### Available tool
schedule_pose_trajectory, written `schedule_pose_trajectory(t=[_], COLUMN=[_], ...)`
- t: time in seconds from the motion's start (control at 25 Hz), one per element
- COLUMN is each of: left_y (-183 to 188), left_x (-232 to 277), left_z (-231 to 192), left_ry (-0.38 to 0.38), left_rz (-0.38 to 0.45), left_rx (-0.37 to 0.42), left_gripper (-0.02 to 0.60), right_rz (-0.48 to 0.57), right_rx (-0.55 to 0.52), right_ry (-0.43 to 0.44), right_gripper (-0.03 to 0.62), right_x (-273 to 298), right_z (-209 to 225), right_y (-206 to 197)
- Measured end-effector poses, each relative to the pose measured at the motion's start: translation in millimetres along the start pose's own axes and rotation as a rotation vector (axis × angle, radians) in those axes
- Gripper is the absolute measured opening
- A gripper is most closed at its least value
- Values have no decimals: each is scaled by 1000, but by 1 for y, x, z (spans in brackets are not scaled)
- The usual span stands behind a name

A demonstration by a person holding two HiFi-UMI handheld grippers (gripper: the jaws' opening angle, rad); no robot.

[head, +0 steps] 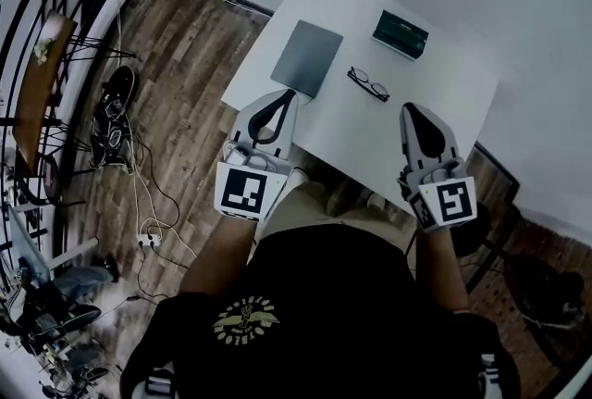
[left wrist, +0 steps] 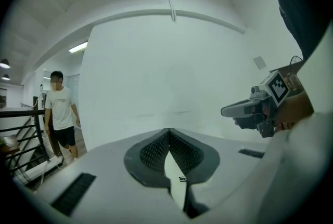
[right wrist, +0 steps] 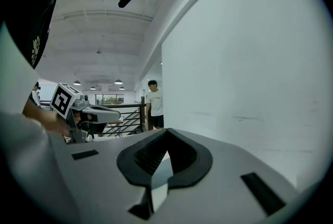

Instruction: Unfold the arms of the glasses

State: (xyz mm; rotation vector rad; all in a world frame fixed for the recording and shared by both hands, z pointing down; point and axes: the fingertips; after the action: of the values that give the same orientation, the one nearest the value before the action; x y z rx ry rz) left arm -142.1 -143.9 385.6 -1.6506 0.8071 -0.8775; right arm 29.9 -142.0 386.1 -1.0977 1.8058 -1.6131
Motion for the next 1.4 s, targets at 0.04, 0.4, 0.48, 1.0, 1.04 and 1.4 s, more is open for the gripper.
schedule_pose_trajectory(t=[0.04, 0.4, 0.48, 1.0, 1.04, 1.4], left_y=[2, -2, -4, 6, 5, -12], left_x=[1, 14, 18, 41, 42, 63], left_z=[-5, -21, -19, -5, -8, -11], left_ry=[-15, -150, -175, -249, -239, -237], left_rz=[-1, -37, -44, -45, -57, -121], left_rx=[4, 27, 27, 114, 102, 95], left_gripper=[8, 8, 8, 8, 8, 8], right_rz=[-8, -57, -61, -48, -41, -55], right_rx=[1, 16, 10, 12, 10, 19], right_ry=[-14, -153, -182, -232, -227, -207], right_gripper=[0, 0, 0, 0, 0, 0], right_x=[4, 0, -9, -8, -3, 19], right_z=[-2, -13, -12, 8, 9, 26], right_y=[0, -9, -10, -8, -4, -8])
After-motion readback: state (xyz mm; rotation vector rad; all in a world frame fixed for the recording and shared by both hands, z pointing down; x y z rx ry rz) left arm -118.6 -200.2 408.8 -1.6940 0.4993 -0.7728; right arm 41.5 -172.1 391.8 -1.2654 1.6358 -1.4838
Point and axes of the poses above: the fingertips, and each gripper's own axes: x forward along the fingers, z to its right, y out of its top, and after that the axes turned 14 degrees about -x, right-handed
